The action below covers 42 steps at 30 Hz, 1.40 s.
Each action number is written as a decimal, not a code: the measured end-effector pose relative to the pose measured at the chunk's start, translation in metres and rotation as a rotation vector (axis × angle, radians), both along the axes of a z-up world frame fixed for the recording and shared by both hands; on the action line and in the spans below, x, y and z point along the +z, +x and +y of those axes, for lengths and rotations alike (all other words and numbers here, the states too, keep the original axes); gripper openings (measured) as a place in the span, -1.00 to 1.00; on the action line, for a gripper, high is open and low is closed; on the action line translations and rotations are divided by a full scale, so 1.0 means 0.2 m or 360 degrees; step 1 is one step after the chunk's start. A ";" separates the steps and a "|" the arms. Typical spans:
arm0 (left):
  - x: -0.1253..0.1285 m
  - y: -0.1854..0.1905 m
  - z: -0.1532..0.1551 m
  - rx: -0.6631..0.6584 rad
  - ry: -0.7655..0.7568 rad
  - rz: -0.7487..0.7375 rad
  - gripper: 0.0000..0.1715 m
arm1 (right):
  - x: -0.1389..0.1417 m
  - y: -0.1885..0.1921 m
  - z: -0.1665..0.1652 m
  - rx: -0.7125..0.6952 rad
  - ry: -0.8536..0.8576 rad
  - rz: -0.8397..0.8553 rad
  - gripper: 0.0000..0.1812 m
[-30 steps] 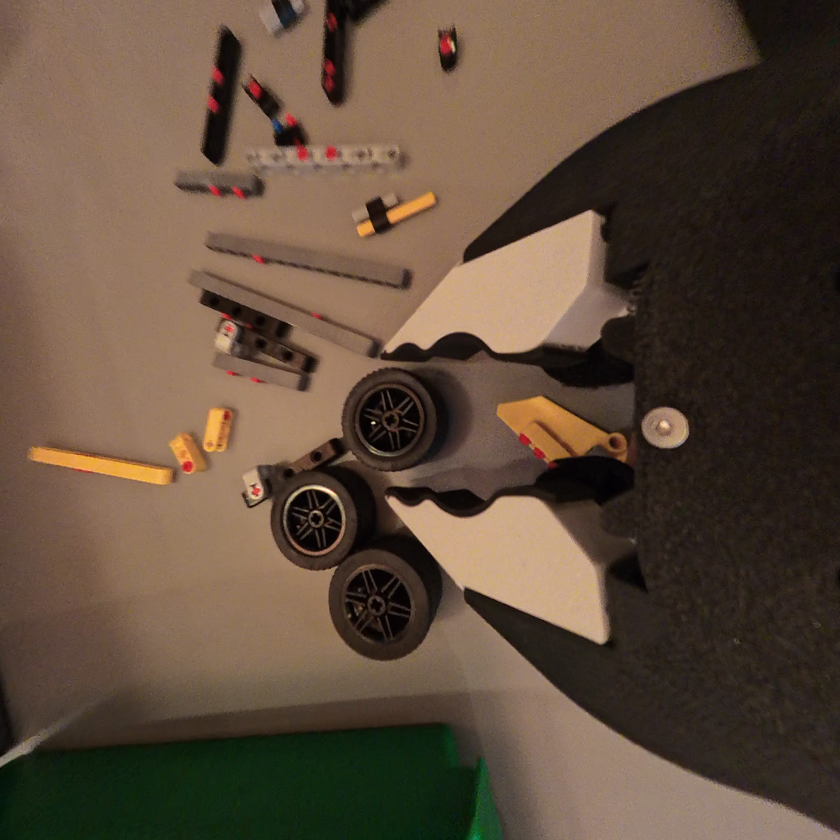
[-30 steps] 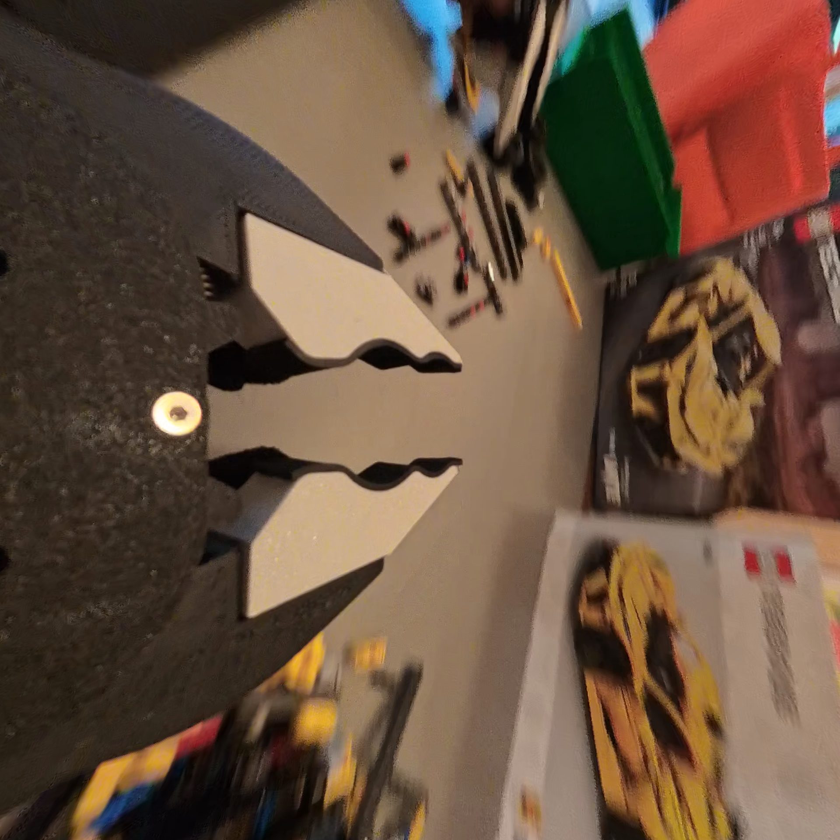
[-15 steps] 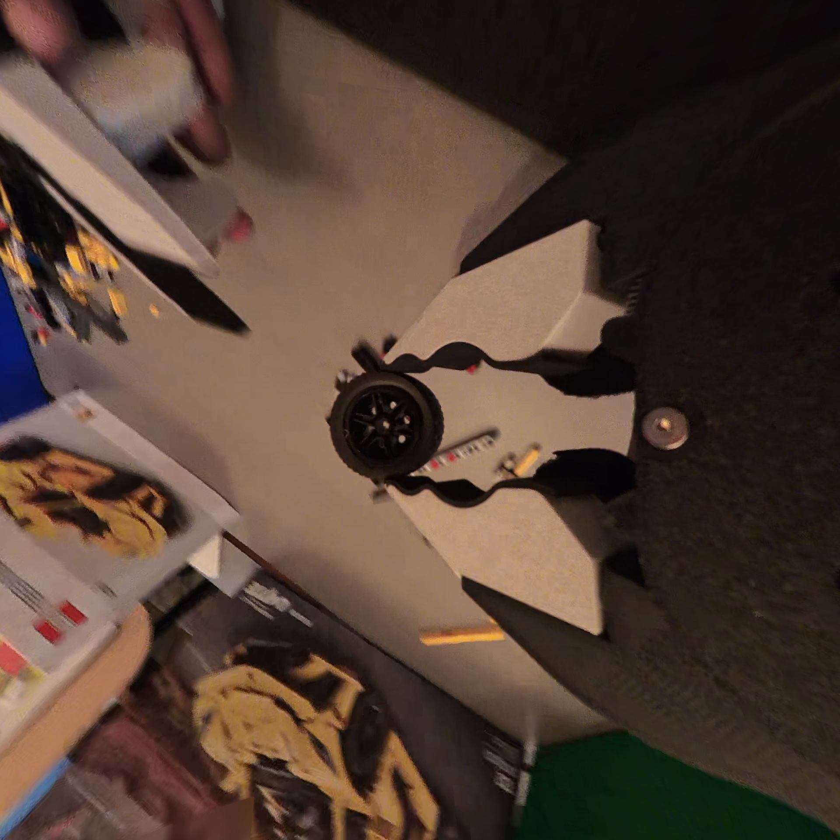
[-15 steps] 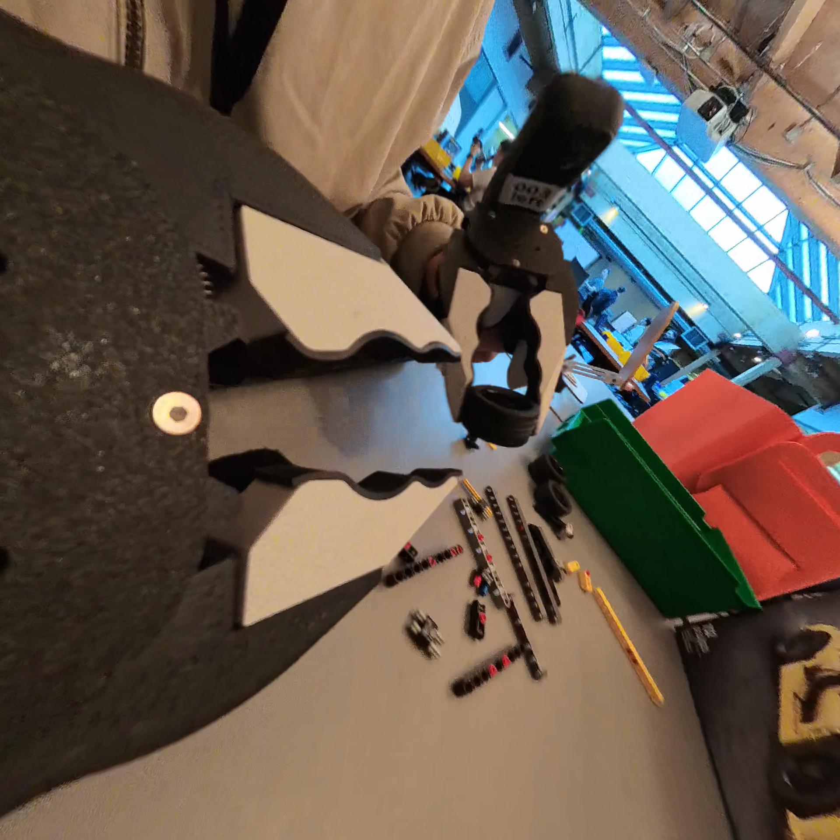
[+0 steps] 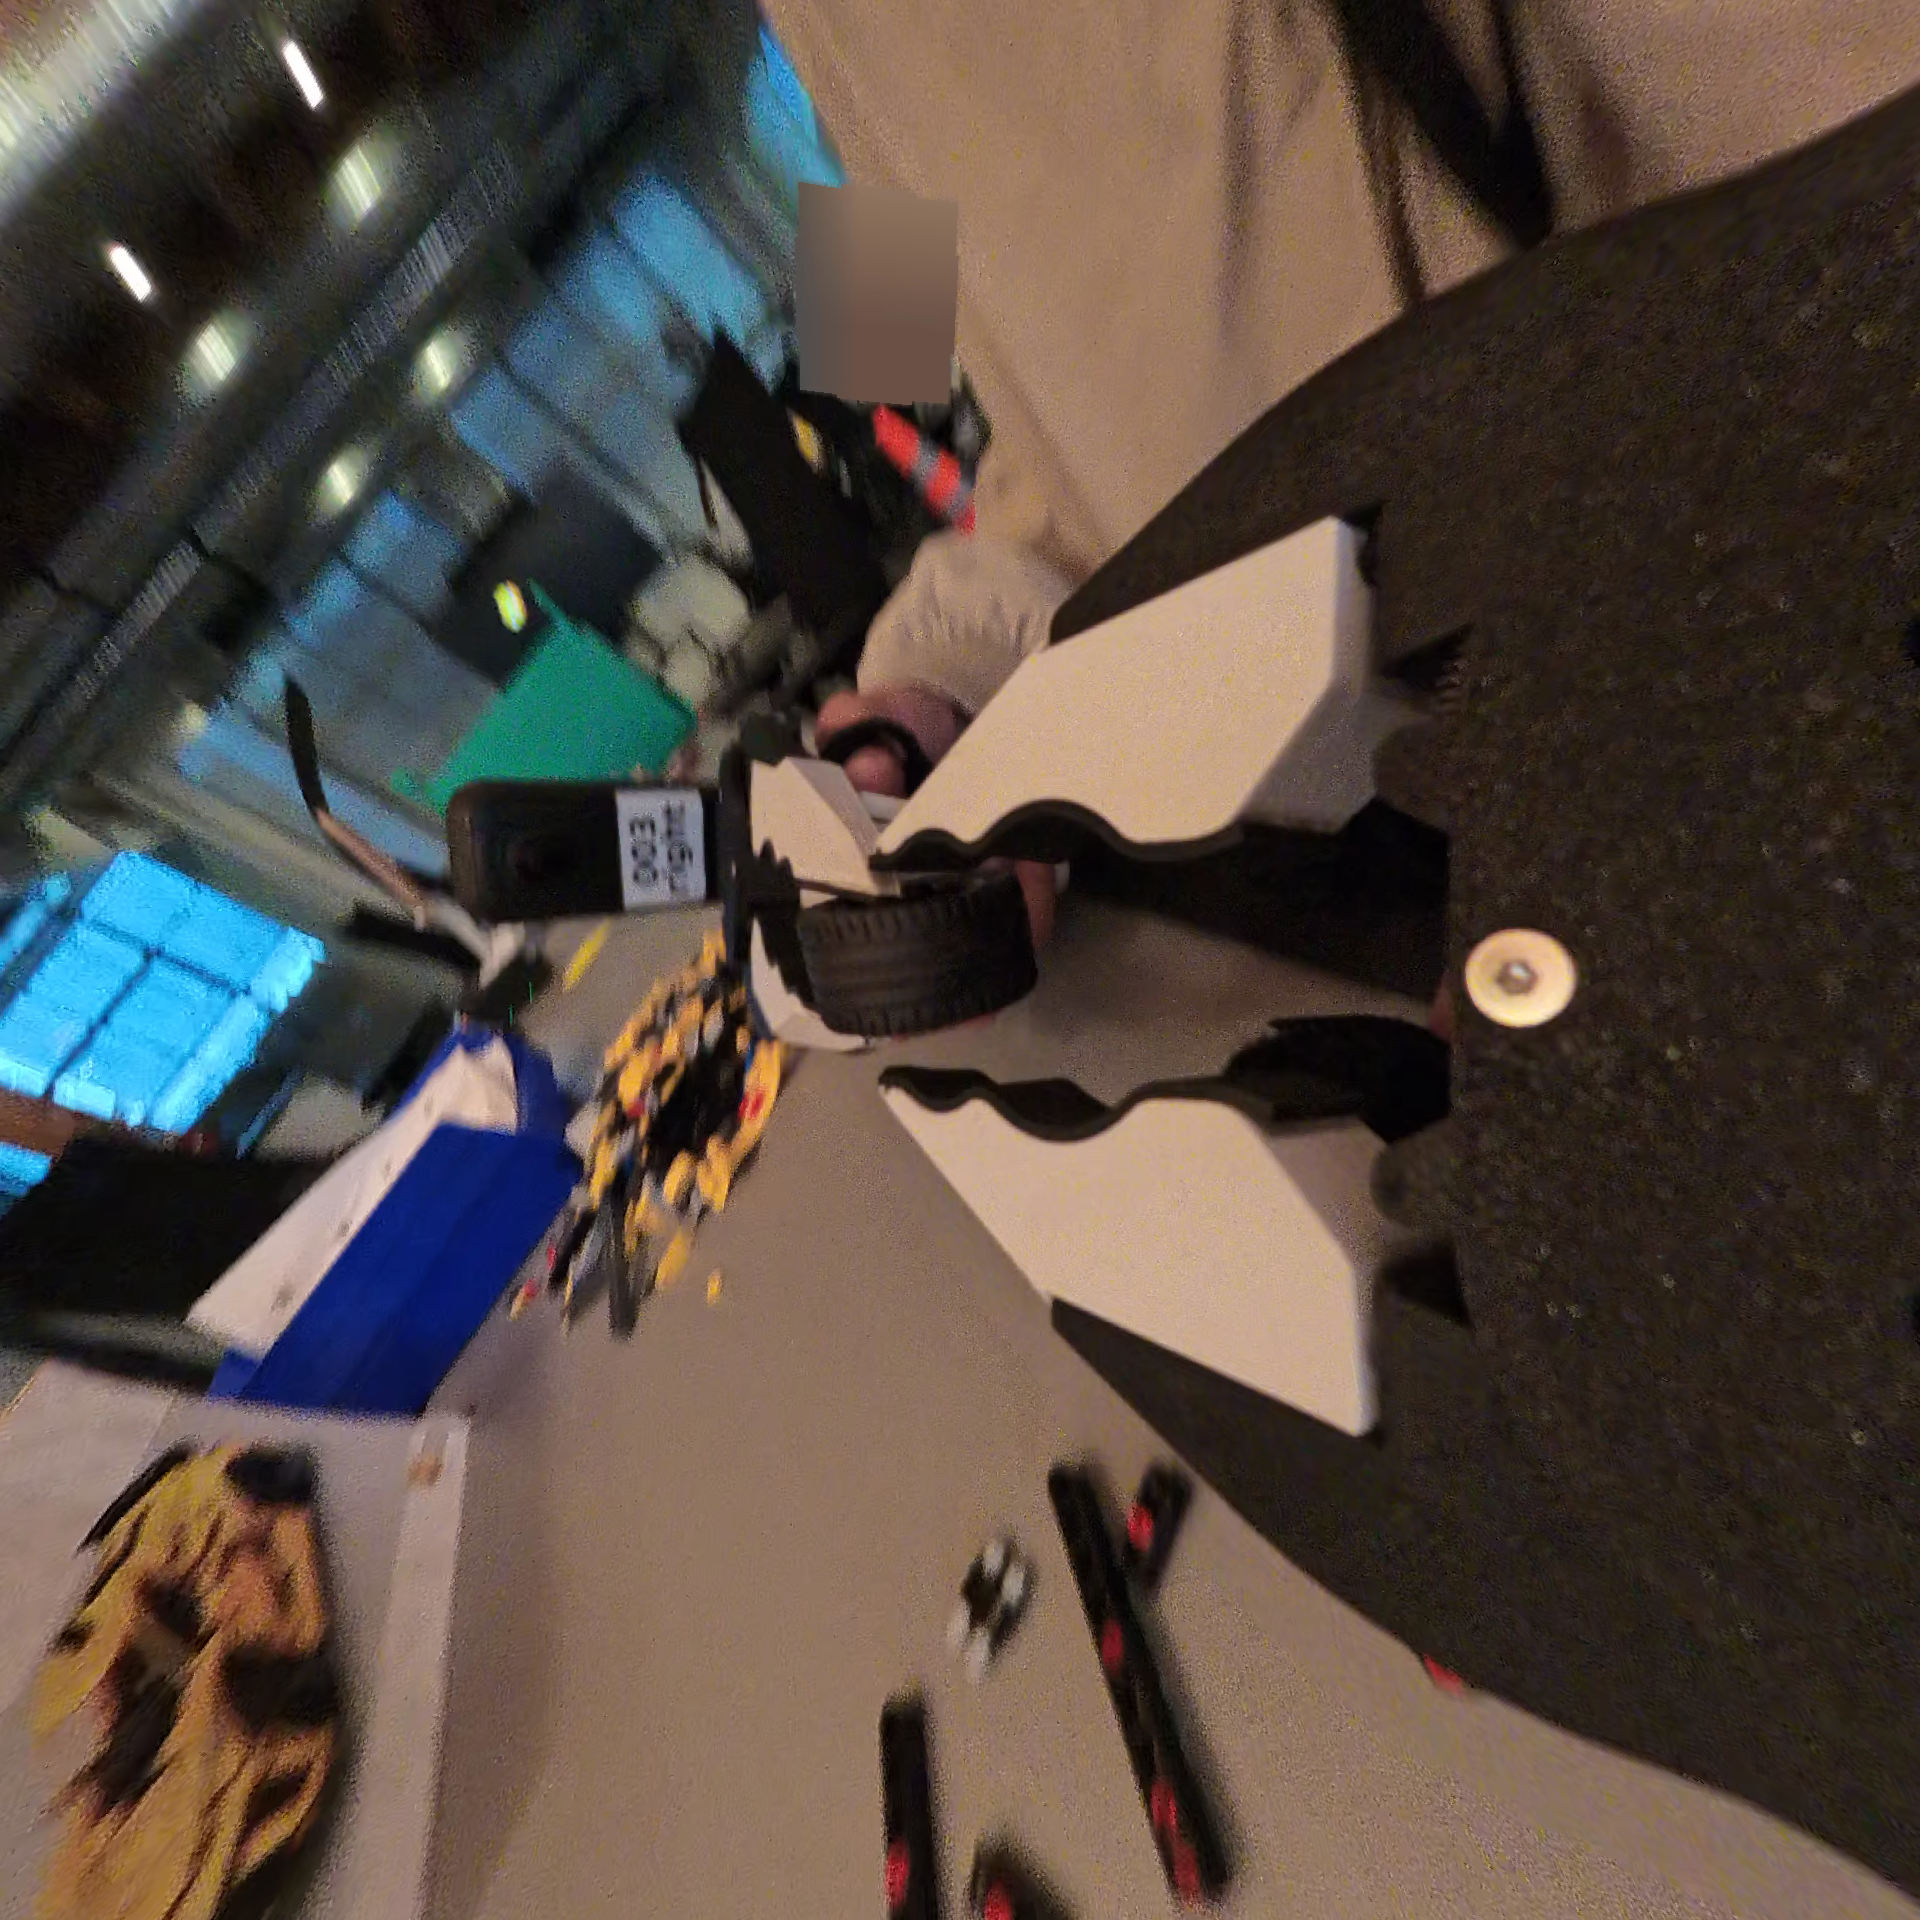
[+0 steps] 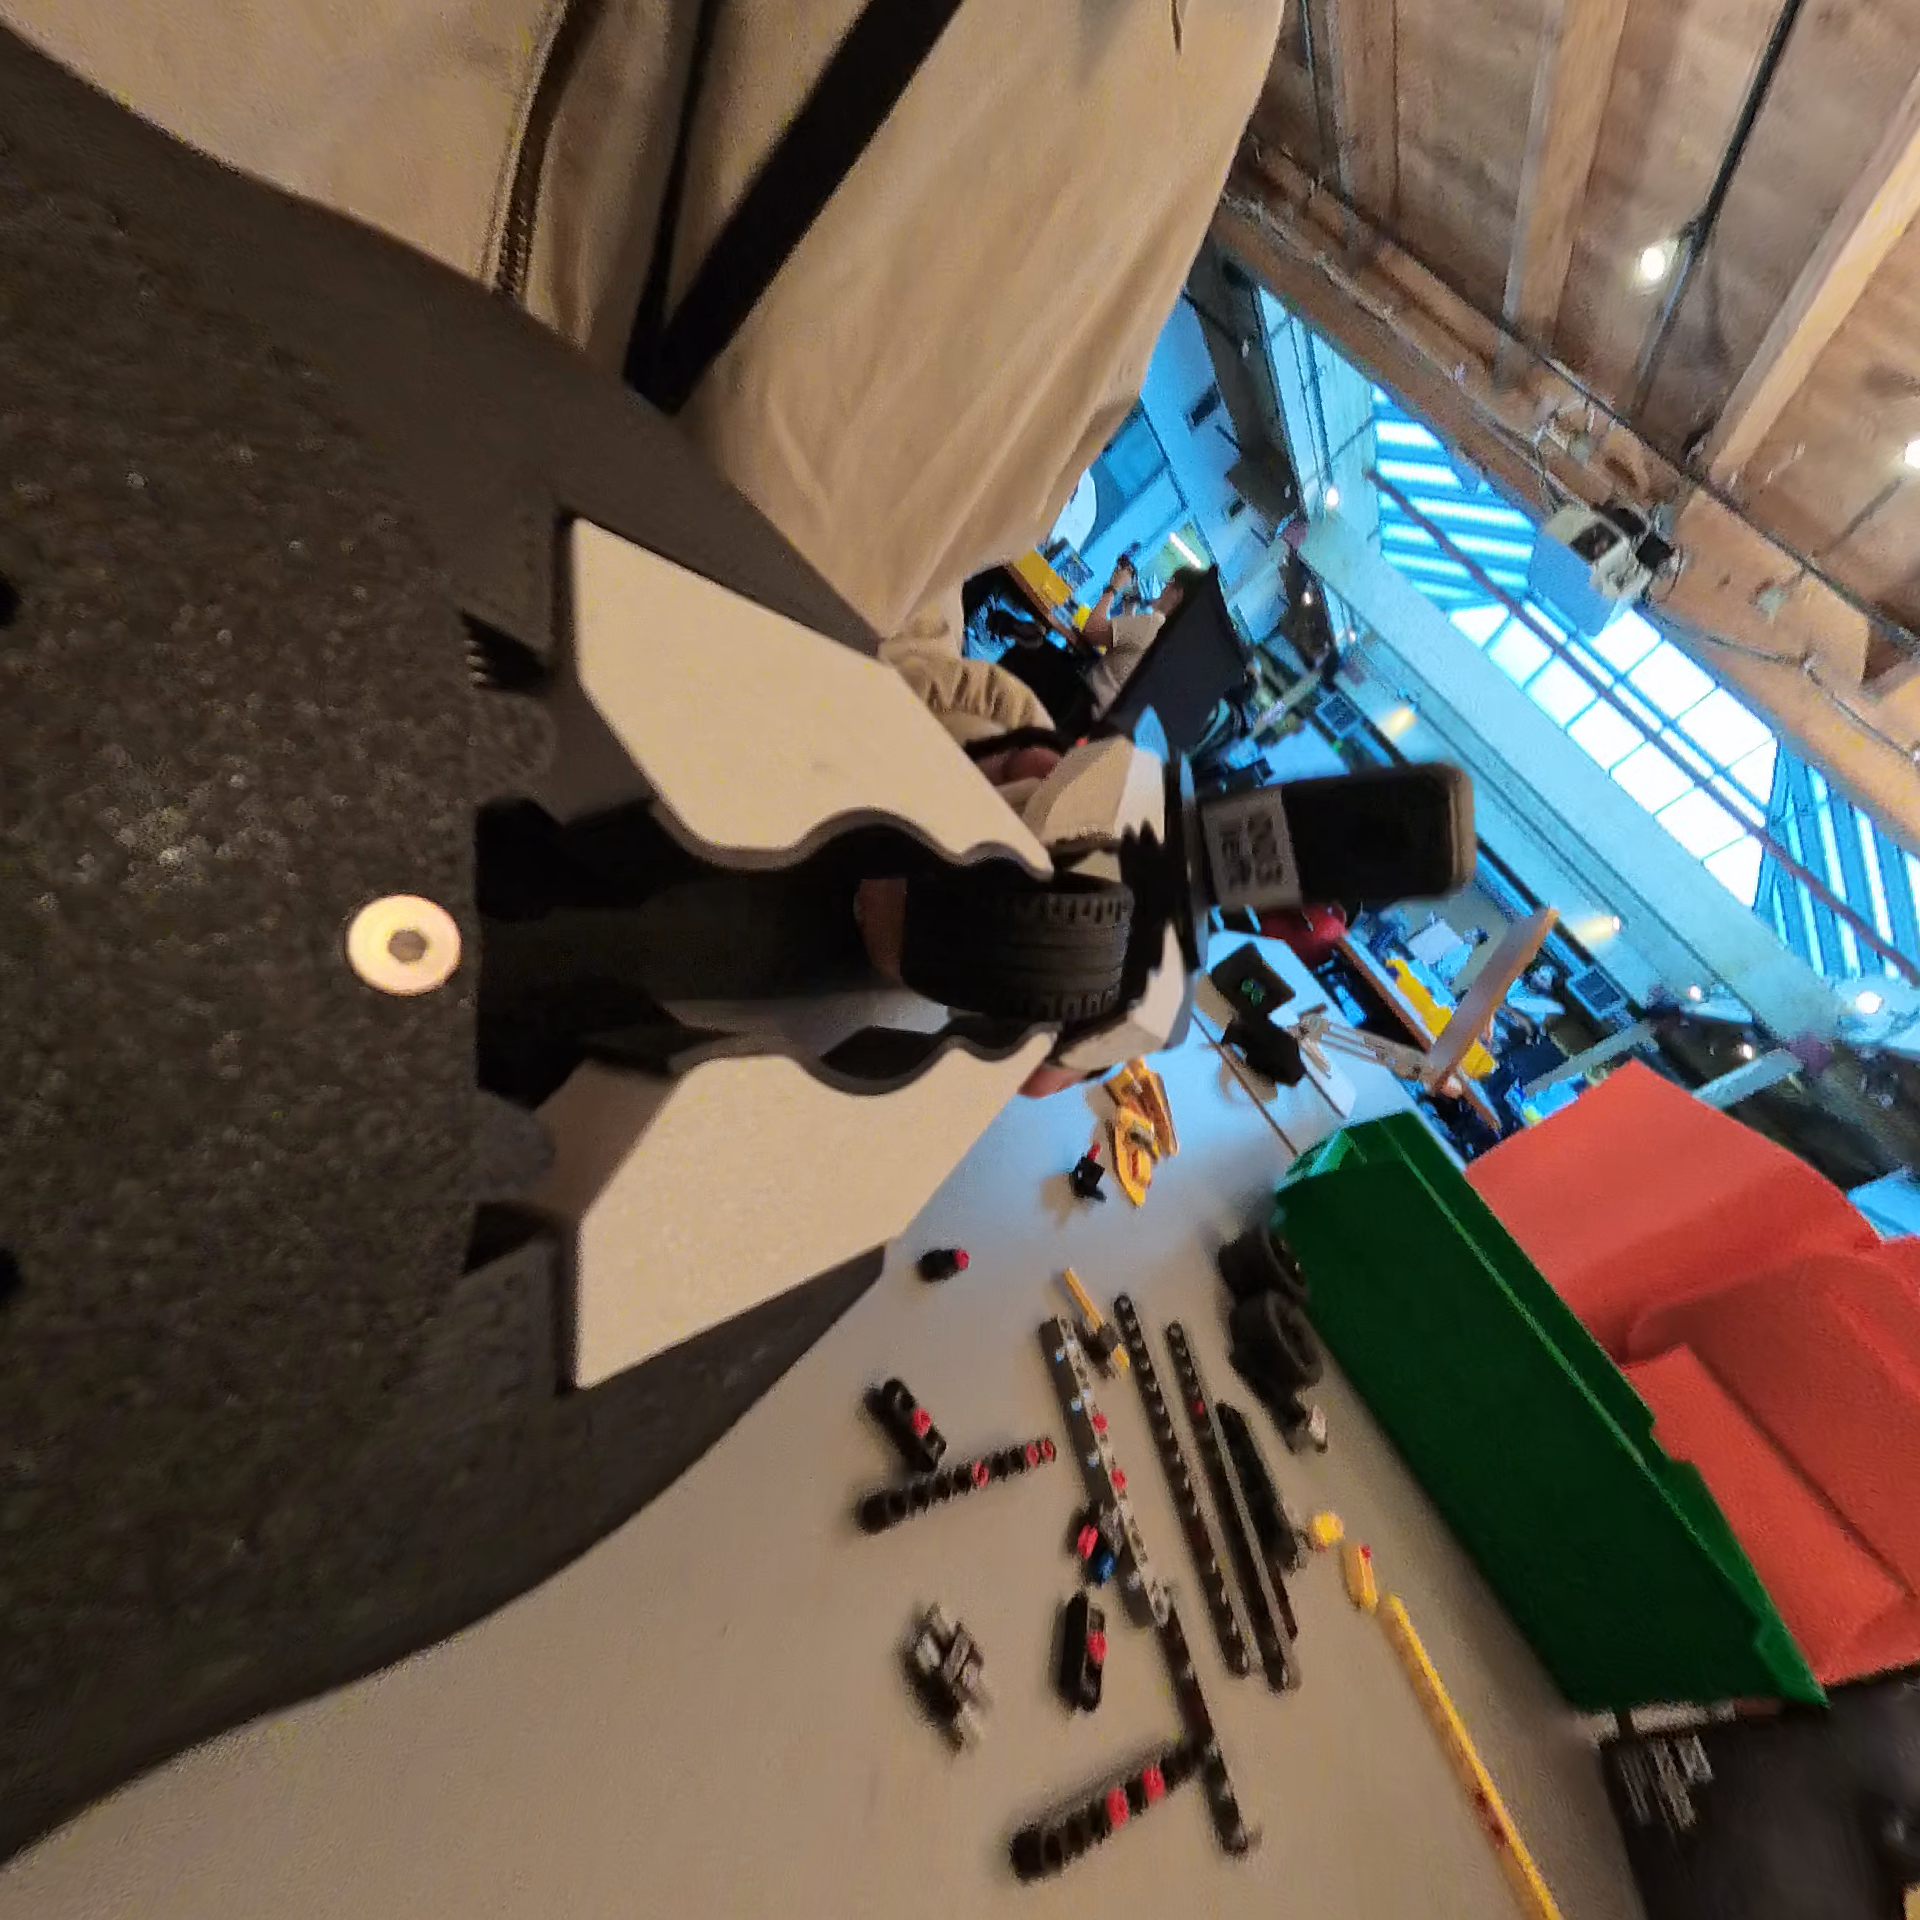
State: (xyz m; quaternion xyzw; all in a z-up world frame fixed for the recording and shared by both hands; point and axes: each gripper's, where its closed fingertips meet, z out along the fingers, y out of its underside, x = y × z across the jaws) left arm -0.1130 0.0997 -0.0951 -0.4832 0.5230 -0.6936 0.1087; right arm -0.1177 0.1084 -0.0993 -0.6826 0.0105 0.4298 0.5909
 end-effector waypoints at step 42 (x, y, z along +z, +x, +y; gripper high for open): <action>-0.05 -0.02 -0.07 0.0155 0.0803 -0.0337 -0.72 | -0.08 0.01 -0.10 -0.0077 0.0084 -0.0916 -0.77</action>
